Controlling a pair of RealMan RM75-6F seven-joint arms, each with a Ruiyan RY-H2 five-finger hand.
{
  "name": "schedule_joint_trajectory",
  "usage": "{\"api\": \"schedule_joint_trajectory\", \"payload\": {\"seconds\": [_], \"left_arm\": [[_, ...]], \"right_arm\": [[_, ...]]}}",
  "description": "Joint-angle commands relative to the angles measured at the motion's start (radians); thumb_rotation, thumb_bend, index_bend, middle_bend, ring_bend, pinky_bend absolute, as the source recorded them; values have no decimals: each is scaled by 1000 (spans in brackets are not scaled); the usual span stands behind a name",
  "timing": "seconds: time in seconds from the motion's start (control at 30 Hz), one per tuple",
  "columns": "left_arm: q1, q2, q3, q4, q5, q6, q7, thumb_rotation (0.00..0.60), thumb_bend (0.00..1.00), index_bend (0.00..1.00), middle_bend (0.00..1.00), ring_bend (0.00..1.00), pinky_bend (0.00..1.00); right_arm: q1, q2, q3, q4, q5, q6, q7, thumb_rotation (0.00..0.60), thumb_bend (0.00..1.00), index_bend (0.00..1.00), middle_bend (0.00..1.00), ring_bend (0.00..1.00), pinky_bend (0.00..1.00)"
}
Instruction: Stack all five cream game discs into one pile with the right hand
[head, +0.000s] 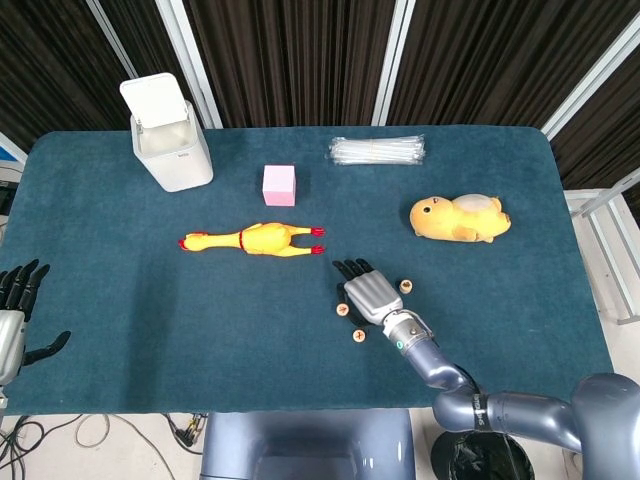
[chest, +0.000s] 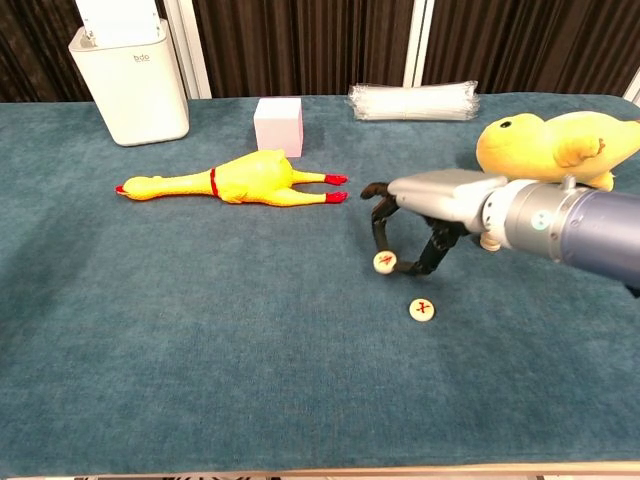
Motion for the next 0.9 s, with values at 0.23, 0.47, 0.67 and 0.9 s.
{"api": "schedule_joint_trajectory", "payload": {"seconds": [0.23, 0.47, 0.67, 0.9], "left_arm": [[1, 1, 0, -1, 1, 3, 0, 600, 169, 49, 0, 0, 68], [2, -1, -1, 0, -1, 5, 4, 600, 169, 49, 0, 0, 68], [3, -2, -2, -1, -2, 8, 8, 600, 169, 49, 0, 0, 68], [4, -4, -3, -1, -4, 10, 16, 600, 169, 49, 0, 0, 68]], "right_arm": [[-30, 99, 19, -14, 8, 5, 62, 600, 469, 546, 0, 0, 87], [-57, 170, 17, -7, 6, 3, 106, 600, 470, 546, 0, 0, 87], [-85, 200, 3, 22, -9, -5, 155, 600, 469, 546, 0, 0, 86], [-107, 206, -7, 52, -33, -10, 203, 600, 469, 546, 0, 0, 86]]}}
